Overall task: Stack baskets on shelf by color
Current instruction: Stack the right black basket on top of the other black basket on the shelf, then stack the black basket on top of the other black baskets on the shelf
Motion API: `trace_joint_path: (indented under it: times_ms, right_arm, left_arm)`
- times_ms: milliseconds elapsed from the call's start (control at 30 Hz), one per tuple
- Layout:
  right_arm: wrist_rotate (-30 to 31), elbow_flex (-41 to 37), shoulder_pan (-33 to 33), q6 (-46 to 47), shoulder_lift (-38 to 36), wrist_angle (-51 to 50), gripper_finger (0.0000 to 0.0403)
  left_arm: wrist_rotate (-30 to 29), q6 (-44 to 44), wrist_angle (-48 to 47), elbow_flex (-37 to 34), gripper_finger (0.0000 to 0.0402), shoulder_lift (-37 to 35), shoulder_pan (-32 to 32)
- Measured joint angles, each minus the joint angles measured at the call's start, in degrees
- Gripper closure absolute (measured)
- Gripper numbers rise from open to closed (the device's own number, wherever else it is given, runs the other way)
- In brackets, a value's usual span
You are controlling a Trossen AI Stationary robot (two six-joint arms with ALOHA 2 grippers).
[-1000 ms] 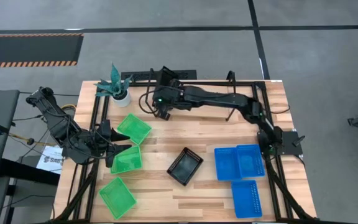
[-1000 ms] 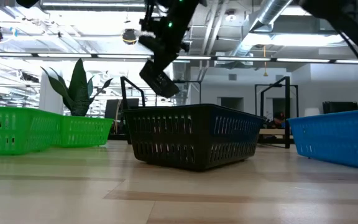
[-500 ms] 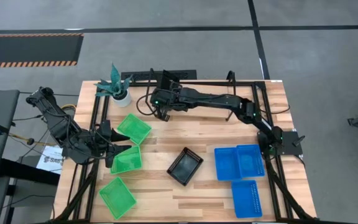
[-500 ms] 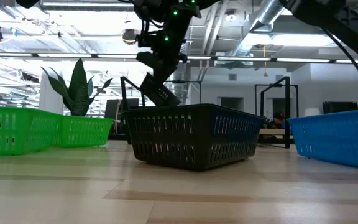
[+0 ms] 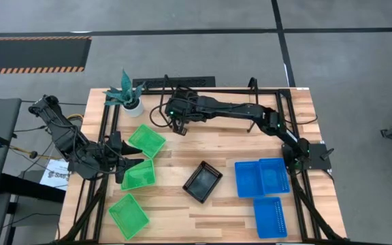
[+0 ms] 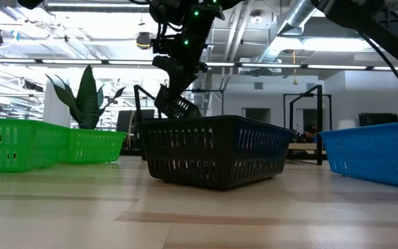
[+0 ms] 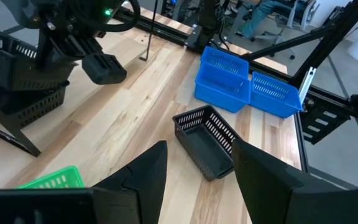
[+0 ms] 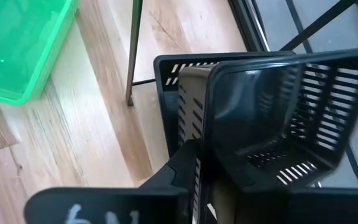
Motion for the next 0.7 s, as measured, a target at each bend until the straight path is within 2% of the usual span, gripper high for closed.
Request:
trace_joint_path:
  times_ms: [200,500,600,700]
  right_arm:
    - [-0.02,0.00,-0.07,-0.06,0.00,0.04,0.0318]
    - [0.02,0.04,0.12,-0.49,-0.18,-0.90,0.0243]
    - [-0.05,0.02,1.46,0.55,-1.80,-5.30,0.0229]
    - [-3.71,0.17,4.24,3.62,-4.43,-15.20,0.0222]
  left_arm:
    - [-0.01,-0.02,0.01,0.00,0.0232,0.00,-0.01]
    - [0.01,-0.09,0.03,0.00,0.0232,0.00,0.01]
    - [0.01,-0.15,0.04,0.00,0.0232,0.00,0.01]
    - [0.12,-0.20,0.04,0.00,0.0232,-0.02,0.01]
